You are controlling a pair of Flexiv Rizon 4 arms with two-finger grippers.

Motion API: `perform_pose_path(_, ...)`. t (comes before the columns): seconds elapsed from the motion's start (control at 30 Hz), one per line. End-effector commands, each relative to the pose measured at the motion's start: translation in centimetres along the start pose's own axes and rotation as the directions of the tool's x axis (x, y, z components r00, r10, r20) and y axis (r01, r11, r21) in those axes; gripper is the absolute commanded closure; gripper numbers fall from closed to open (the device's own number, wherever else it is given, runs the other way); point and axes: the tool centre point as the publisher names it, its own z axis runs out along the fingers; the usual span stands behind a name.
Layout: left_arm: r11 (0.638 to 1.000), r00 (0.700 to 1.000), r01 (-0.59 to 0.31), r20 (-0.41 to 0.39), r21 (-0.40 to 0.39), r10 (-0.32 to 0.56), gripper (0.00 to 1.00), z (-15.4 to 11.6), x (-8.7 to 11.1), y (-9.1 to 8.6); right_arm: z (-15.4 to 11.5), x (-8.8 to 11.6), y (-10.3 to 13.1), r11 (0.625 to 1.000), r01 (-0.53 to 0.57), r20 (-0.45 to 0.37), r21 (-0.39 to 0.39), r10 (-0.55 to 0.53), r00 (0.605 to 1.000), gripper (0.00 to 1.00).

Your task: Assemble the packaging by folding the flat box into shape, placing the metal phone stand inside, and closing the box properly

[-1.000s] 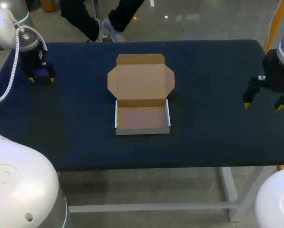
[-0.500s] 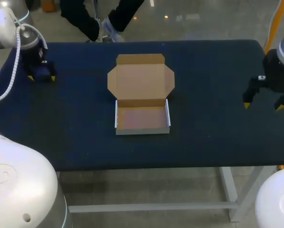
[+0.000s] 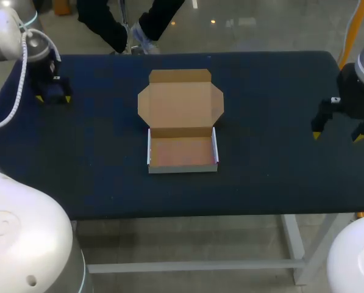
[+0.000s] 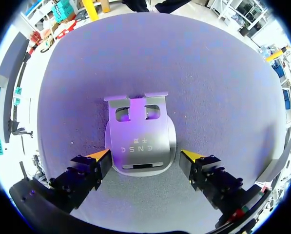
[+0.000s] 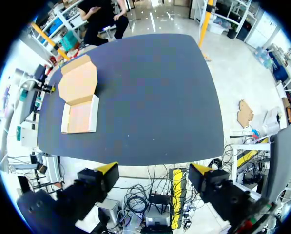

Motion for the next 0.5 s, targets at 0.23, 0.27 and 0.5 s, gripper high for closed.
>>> perform_pose_path(0.23, 1.000, 1.000, 0.005, 0.000, -0.013, -0.005, 0.04, 0.33, -0.60, -0.91, -0.28, 0.01, -0.03, 1.000, 0.000, 0.002, 0.005, 0.000, 1.000, 0.00)
perform_pose_path(0.27, 1.000, 1.000, 0.006, 0.000, -0.013, -0.006, 0.04, 0.34, -0.64, -0.93, -0.28, 0.01, -0.03, 1.000, 0.000, 0.002, 0.005, 0.000, 1.000, 0.00)
perform_pose_path(0.5, 1.000, 1.000, 0.005, 0.001, -0.011, -0.005, 0.05, 0.34, -0.78, -1.09, -0.28, 0.01, -0.03, 1.000, 0.000, 0.002, 0.005, 0.000, 1.000, 0.00)
